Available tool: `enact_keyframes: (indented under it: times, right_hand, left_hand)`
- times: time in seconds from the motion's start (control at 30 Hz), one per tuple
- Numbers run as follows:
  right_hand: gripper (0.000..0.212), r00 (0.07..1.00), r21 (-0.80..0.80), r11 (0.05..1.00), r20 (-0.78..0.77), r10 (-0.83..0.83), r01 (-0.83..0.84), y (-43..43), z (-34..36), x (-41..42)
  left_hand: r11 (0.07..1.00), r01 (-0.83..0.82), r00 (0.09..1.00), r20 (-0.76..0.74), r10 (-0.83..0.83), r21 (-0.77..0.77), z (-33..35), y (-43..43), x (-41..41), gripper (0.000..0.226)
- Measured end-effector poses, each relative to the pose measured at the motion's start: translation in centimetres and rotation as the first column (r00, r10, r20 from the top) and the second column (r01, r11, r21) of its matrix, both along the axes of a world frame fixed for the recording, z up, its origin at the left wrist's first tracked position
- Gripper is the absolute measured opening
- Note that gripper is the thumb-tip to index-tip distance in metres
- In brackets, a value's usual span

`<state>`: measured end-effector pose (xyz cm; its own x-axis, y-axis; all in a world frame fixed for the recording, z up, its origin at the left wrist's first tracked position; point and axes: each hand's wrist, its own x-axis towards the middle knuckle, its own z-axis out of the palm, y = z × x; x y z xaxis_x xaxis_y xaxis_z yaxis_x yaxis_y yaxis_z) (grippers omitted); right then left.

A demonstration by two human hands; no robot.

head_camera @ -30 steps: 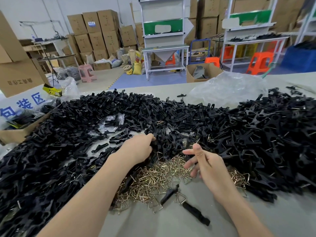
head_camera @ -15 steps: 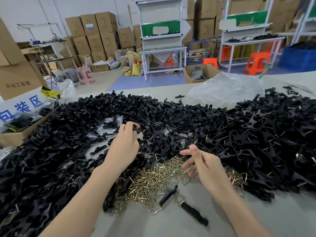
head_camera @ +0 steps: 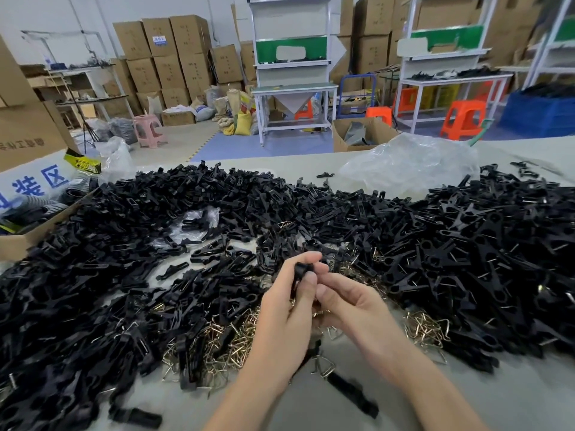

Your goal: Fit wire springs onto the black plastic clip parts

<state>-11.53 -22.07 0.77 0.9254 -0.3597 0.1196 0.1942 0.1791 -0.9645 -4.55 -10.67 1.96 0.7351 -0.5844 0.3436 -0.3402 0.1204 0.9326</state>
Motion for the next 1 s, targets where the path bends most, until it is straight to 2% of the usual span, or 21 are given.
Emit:
enact_keyframes:
  times: [0.07,0.13,0.27,0.33,0.47,0.63,0.8,1.0]
  right_hand:
    - [0.031,1.000,-0.019,1.000,-0.011,-0.009,0.009,-0.1,-0.1,0.2]
    - [0.027,0.999,-0.007,0.999,-0.019,-0.049,0.048,-0.3,0.0,0.4]
    - [0.027,0.992,0.177,0.976,-0.043,-0.121,0.127,-0.9,-0.1,0.6]
    - [0.028,0.991,0.221,0.966,-0.056,-0.122,0.131,-1.1,-0.2,0.6]
    - [0.030,0.990,0.183,0.975,-0.083,-0.115,0.129,-1.0,-0.4,1.0]
    - [0.034,0.994,0.140,0.985,-0.062,-0.092,0.100,-1.1,-0.6,1.4]
    - [0.029,0.992,0.187,0.975,-0.058,-0.109,0.118,-1.2,-0.5,1.3]
    - [0.030,0.989,0.222,0.964,-0.051,-0.136,0.144,-1.3,-0.4,1.2]
  left_hand:
    - [1.000,-0.007,1.000,0.000,0.007,0.019,0.0,0.3,0.3,0.029]
    - [0.995,-0.091,0.995,0.047,0.089,0.047,0.0,0.6,0.6,0.032]
    - [0.977,-0.188,0.981,0.066,0.182,0.104,-0.2,1.4,1.2,0.044]
    - [0.978,-0.161,0.987,0.046,0.157,0.135,-0.3,1.6,1.0,0.042]
    - [0.988,-0.082,0.992,-0.085,0.093,0.127,-0.7,1.2,0.9,0.015]
    - [0.989,-0.016,0.999,-0.037,0.021,0.147,-0.3,0.9,1.2,0.023]
    - [0.999,-0.029,0.982,-0.184,0.036,0.040,-0.3,1.2,1.8,0.037]
    - [0.998,-0.060,0.979,-0.192,0.061,0.009,-0.2,1.2,1.4,0.026]
